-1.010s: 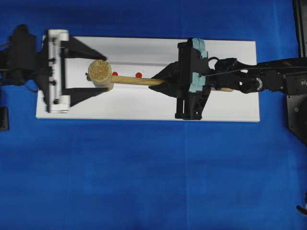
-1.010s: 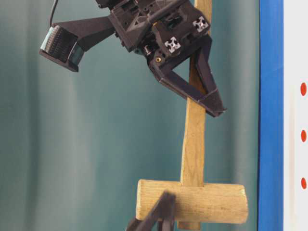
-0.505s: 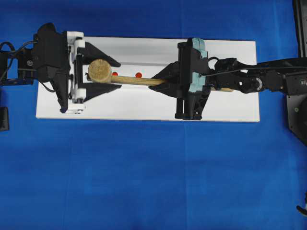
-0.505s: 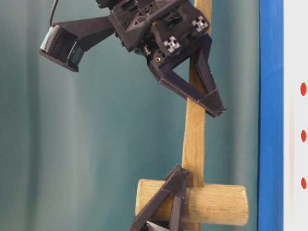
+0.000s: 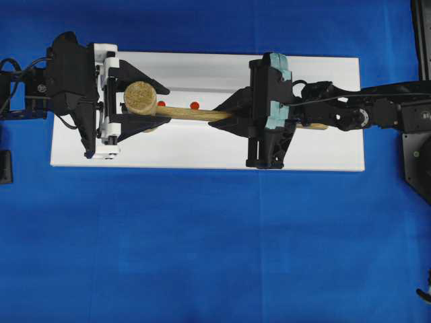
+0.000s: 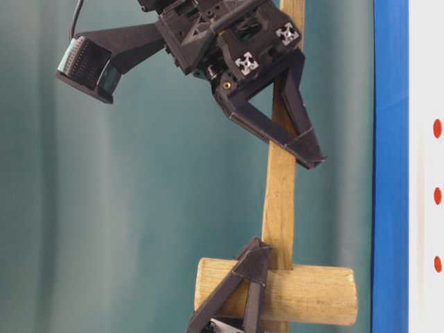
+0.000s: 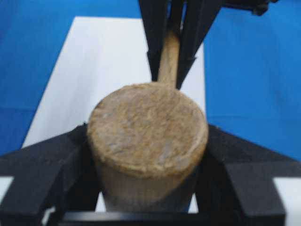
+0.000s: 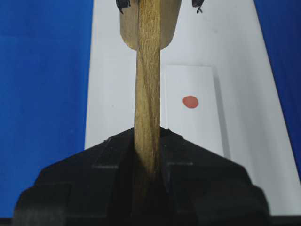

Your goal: Hit the mark with a hammer.

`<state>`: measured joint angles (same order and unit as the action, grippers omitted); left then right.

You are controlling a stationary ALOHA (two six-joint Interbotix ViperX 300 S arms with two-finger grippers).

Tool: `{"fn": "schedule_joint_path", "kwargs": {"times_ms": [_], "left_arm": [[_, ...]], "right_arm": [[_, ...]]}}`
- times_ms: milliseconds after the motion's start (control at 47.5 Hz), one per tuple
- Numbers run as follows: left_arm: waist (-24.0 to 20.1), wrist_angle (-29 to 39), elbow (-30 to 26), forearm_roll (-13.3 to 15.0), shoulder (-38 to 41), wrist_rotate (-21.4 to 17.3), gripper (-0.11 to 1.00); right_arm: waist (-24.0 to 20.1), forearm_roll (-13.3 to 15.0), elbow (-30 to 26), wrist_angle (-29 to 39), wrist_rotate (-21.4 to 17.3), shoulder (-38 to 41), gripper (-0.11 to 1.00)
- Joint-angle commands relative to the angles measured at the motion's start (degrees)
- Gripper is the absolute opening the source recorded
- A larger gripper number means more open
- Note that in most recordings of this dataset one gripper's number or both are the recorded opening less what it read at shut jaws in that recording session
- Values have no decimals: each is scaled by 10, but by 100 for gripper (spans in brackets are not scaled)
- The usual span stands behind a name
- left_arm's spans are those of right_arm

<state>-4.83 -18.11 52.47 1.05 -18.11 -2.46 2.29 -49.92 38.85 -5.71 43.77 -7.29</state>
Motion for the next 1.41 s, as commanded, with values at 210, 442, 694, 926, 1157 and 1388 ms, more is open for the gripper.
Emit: {"fn": "schedule_joint_path", "kwargs": {"times_ms": [210, 442, 694, 926, 1157, 1388], "left_arm": [[-1, -3, -9, 2, -7, 7, 44], [-2, -2, -9, 2, -8, 15, 44], [-1, 18, -9, 3, -9, 89, 44], [-1, 25, -8, 3, -18, 272, 44], [-1, 17, -4, 3, -32, 438, 44], [9, 16, -4, 3, -33, 483, 44]], "right_arm": [[-2, 12, -17, 5, 2, -7, 2], [-2, 12, -16, -4, 1, -7, 32], [-19, 54, -15, -42, 17, -9, 94], [-26, 73, -14, -78, 57, -9, 90], [-28, 73, -10, -81, 91, -7, 90], [-28, 74, -4, -85, 94, -6, 90]]}}
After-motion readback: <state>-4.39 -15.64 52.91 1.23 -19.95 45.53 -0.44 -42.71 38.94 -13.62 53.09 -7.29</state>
